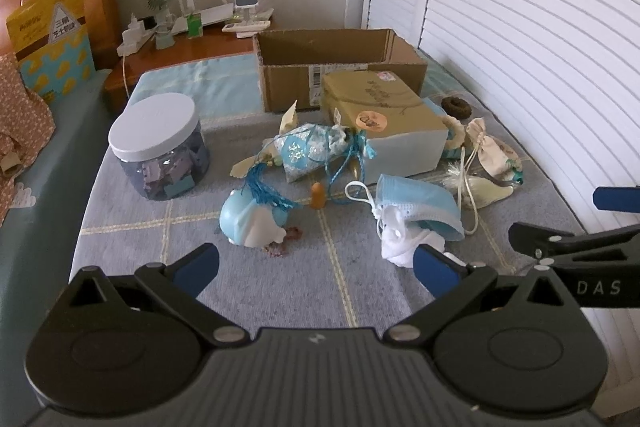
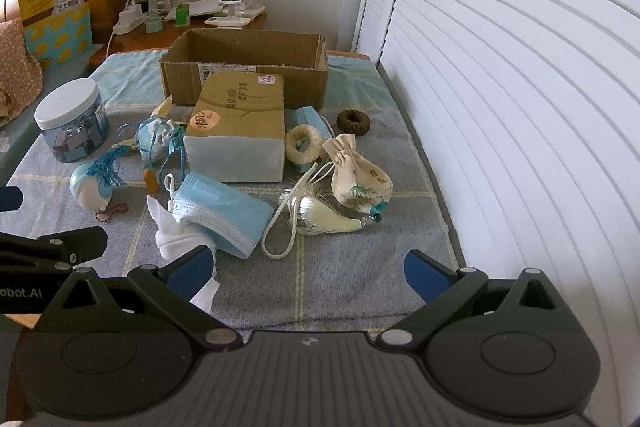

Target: Organize soft objects

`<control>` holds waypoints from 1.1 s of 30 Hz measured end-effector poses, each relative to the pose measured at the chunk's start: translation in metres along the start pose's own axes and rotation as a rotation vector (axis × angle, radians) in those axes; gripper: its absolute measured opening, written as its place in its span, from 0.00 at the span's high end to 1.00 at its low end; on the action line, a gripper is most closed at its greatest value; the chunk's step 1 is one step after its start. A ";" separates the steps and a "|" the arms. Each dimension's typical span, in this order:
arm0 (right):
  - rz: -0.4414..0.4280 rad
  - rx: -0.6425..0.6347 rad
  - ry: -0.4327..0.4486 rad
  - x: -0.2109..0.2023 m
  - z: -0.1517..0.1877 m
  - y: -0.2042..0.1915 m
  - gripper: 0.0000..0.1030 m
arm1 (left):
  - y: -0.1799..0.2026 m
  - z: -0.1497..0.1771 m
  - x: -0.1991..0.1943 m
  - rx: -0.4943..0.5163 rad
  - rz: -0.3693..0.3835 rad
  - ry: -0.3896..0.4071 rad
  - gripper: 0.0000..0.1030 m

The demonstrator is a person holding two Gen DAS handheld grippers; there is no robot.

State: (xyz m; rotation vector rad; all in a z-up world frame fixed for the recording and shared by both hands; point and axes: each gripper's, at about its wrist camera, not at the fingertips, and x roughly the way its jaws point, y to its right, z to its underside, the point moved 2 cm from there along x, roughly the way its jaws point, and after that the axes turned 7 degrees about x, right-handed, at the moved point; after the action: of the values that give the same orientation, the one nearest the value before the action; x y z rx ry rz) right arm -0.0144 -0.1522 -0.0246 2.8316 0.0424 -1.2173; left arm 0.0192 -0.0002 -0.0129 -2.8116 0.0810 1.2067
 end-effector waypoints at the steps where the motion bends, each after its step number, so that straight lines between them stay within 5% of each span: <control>1: -0.004 -0.005 0.000 0.001 0.000 0.000 0.00 | -0.001 0.000 0.000 -0.003 0.007 0.007 0.01; 21: -0.203 -0.151 -0.007 0.027 0.015 -0.009 0.00 | -0.027 0.013 0.015 0.002 0.048 0.104 0.01; 33: -0.336 -0.233 -0.079 0.054 0.029 -0.031 0.00 | -0.050 0.027 0.057 0.003 0.022 0.021 0.01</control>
State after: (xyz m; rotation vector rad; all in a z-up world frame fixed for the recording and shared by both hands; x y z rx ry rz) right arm 0.0000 -0.1231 -0.0849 2.6401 0.6354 -1.2803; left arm 0.0429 0.0510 -0.0699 -2.8285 0.1156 1.1801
